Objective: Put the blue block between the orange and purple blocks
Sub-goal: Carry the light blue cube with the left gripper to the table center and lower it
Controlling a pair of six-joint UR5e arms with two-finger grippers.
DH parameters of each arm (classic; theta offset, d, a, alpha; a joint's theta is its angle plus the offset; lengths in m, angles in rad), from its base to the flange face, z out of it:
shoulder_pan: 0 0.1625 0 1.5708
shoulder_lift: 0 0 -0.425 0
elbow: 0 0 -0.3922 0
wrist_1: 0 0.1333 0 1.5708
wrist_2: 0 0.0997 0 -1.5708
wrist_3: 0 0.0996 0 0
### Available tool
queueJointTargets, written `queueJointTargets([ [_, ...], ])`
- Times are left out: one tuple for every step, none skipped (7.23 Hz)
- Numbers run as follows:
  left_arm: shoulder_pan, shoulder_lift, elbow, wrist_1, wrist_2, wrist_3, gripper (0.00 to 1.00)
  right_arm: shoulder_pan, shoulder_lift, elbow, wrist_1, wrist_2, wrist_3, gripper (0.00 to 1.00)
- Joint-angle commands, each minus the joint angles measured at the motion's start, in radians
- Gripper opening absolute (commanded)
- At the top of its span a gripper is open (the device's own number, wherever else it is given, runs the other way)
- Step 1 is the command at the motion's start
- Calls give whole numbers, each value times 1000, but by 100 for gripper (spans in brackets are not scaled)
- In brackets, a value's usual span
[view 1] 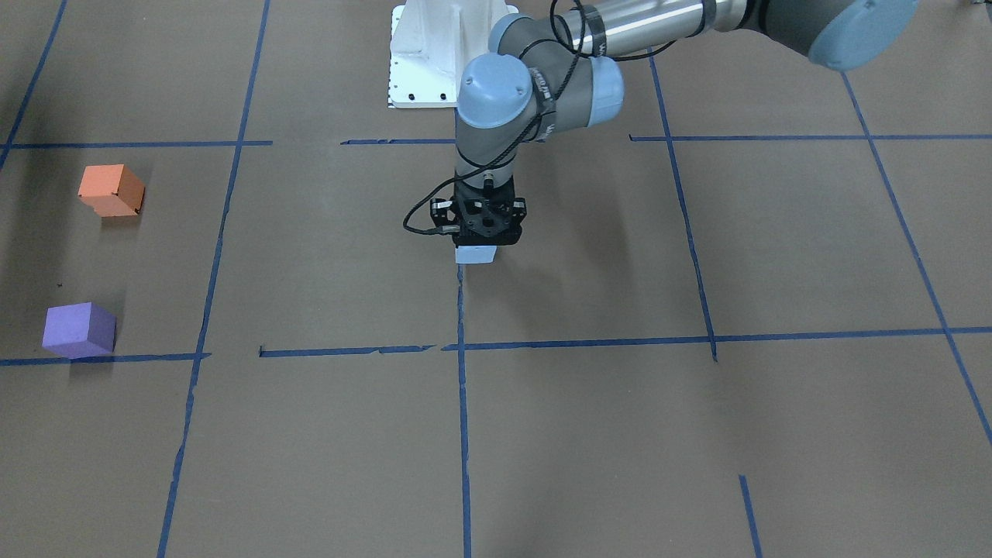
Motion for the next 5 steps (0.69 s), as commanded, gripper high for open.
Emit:
queueJointTargets([
  [15,-26,44,-6,19,-17,100,1,0,-1,1,0,0,100],
  [15,-24,41,-1,27,-20,100,1,0,-1,0,0,0,100],
  [7,-24,27,5,44,-20,100,-1,0,2,0,0,2,100],
  [-37,-18,-29,31,36,-11,100,0,2,9,0,0,3,100],
  [-68,30,-133,121,-2,15,100,1,9,12,1,0,14,100],
])
